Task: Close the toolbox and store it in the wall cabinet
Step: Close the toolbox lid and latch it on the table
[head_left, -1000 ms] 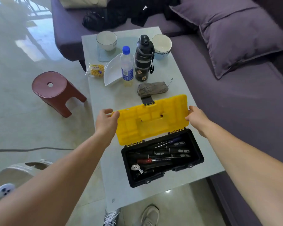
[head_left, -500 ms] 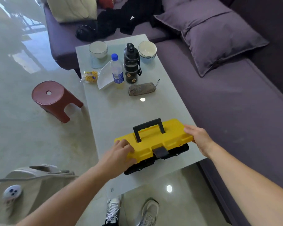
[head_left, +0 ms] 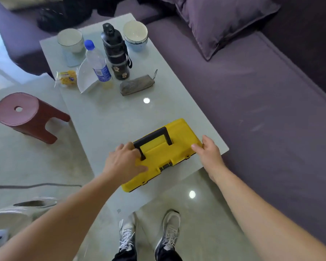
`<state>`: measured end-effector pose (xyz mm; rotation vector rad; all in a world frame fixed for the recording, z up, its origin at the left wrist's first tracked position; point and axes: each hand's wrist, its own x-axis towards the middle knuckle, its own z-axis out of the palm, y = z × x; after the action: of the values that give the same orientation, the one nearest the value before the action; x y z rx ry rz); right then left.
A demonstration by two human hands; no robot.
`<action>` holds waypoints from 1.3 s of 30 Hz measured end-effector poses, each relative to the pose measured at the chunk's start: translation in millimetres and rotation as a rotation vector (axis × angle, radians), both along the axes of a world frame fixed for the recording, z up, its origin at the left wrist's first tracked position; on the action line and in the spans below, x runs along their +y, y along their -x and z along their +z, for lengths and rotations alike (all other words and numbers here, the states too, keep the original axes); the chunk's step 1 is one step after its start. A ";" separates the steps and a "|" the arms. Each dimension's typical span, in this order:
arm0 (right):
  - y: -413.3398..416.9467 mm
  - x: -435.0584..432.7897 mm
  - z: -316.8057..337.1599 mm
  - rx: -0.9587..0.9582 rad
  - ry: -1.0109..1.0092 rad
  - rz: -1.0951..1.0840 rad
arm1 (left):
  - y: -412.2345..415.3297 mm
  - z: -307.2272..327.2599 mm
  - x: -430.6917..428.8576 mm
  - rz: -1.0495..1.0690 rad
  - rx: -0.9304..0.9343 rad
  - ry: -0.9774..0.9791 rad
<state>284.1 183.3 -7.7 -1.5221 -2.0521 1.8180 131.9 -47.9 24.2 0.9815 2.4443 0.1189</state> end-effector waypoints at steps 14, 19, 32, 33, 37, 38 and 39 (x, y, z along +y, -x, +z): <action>29.1 -16.7 34.3 0.241 0.210 -0.511 | 22.8 -1.4 38.7 -0.114 -0.056 0.066; 32.7 -52.2 38.1 0.192 0.457 -0.317 | 47.1 7.5 41.0 -0.088 -0.210 0.006; -2.6 -98.6 -0.1 -0.098 0.366 -0.414 | 34.9 -11.2 42.1 -0.012 -0.124 -0.107; -5.3 -100.2 -4.8 -0.123 0.357 -0.438 | 31.5 -14.0 44.2 -0.015 -0.090 -0.117; -7.2 -102.2 -23.2 -0.161 0.332 -0.517 | 27.5 -25.8 51.3 0.015 -0.061 -0.159; -5.9 -104.2 -27.0 -0.158 0.336 -0.544 | 27.4 -28.4 51.5 0.024 -0.060 -0.180; -4.0 -106.0 -30.0 -0.150 0.344 -0.578 | 27.2 -30.1 51.5 0.033 -0.055 -0.199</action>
<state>288.1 77.2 -37.7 -2.1043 -1.1695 1.9013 104.7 3.5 -5.9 1.0074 2.4334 0.4023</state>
